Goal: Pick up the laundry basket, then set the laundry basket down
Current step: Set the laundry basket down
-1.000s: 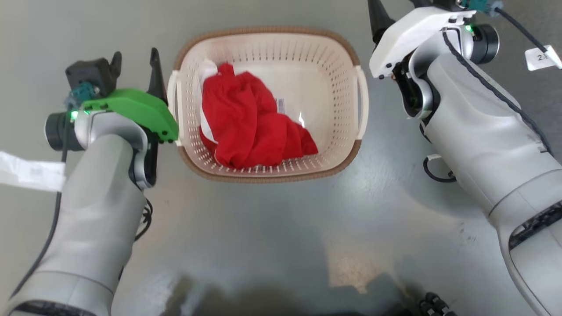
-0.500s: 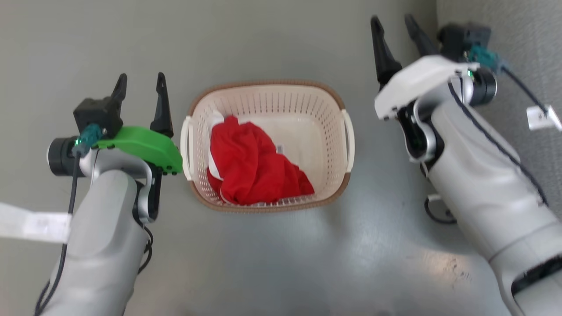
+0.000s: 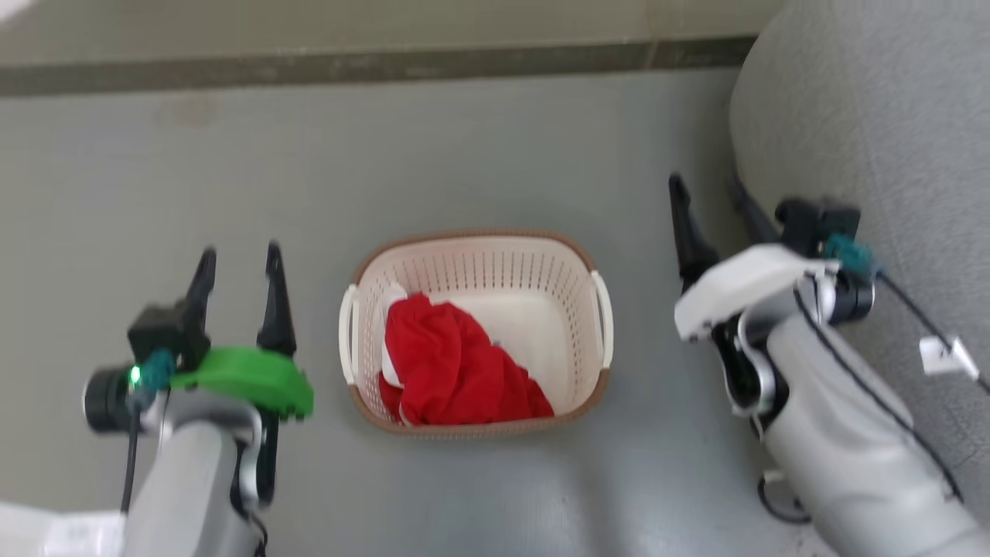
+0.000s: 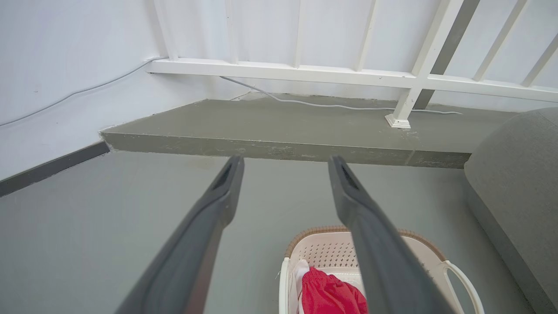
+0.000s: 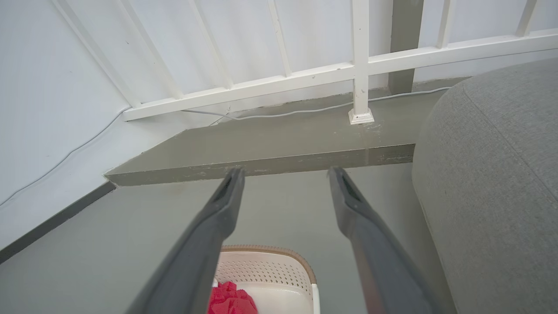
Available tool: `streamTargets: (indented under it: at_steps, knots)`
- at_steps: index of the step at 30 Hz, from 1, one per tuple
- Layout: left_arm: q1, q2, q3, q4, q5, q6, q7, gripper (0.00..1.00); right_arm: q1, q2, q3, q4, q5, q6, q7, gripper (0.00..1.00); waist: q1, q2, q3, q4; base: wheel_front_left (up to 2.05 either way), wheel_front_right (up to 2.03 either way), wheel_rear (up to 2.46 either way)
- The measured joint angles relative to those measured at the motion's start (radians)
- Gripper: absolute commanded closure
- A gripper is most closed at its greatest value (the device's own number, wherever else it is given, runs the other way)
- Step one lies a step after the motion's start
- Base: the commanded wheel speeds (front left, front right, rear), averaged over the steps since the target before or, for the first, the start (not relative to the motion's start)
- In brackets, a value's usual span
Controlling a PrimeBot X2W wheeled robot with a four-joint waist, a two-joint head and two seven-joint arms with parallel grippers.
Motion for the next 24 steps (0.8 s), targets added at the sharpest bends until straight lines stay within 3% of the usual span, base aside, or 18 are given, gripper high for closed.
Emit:
streamTargets:
  at_steps: [15,24]
  knots:
    - [0.286,-0.013,0.033,-0.098,0.044,0.001,0.0,0.0,0.283,0.013,-0.078,-0.092,-0.067,0.0,0.0,0.0,0.0,0.0,-0.196,-0.02,0.0,0.0,0.0]
    - [0.359,-0.022,0.051,-0.161,0.054,0.001,0.0,0.0,0.361,0.032,-0.116,-0.157,-0.109,0.0,0.0,0.0,0.0,0.0,-0.267,-0.025,0.0,0.0,0.0]
